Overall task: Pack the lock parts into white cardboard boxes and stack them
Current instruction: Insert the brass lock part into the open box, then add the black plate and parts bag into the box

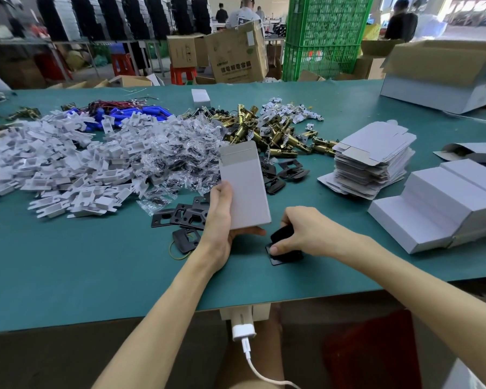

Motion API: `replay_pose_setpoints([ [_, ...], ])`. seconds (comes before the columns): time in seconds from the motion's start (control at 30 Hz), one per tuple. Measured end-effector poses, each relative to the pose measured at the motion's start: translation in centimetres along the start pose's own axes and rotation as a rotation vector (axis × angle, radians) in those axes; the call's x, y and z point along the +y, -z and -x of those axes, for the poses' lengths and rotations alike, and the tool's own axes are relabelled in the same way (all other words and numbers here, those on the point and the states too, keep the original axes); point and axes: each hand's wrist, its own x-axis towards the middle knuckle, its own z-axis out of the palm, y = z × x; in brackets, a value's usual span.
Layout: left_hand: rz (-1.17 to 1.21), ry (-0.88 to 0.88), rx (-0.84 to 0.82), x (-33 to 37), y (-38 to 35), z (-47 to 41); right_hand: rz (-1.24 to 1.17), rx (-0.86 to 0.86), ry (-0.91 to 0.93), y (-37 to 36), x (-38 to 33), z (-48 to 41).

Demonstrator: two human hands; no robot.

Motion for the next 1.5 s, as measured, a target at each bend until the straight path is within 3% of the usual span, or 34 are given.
replay_pose_setpoints([
  [0.2,-0.016,0.008,-0.004,-0.2,0.0,0.0,-0.146,0.129,0.021,0.8,0.8,0.3],
  [0.3,-0.018,0.014,-0.005,-0.2,0.0,0.0,-0.395,0.188,0.019,1.5,1.2,0.4],
  [0.57,-0.036,0.01,-0.018,-0.3,0.0,0.1,-1.02,-0.012,0.005,2.2,2.4,0.6],
  [0.67,-0.046,0.014,-0.023,-0.2,-0.1,0.2,-1.031,0.103,0.036,2.0,2.7,0.5],
  [0.9,-0.063,-0.002,-0.095,-0.2,-0.1,0.4,-0.644,0.518,0.082,3.9,2.2,-0.2],
  [1.03,-0.099,-0.024,-0.166,-0.3,0.0,0.5,-0.597,0.587,0.231,6.8,0.0,-0.1],
  [1.17,-0.152,-0.033,-0.194,-0.3,-0.1,0.7,-0.324,0.752,0.263,7.9,-2.3,-0.6],
  [1.4,-0.153,-0.039,-0.199,-0.2,-0.2,0.7,0.127,0.661,0.317,8.0,-4.3,-1.2],
  [1.5,-0.165,-0.041,-0.2,-0.1,-0.2,0.7,0.153,0.564,0.29,7.6,-4.1,-1.5],
])
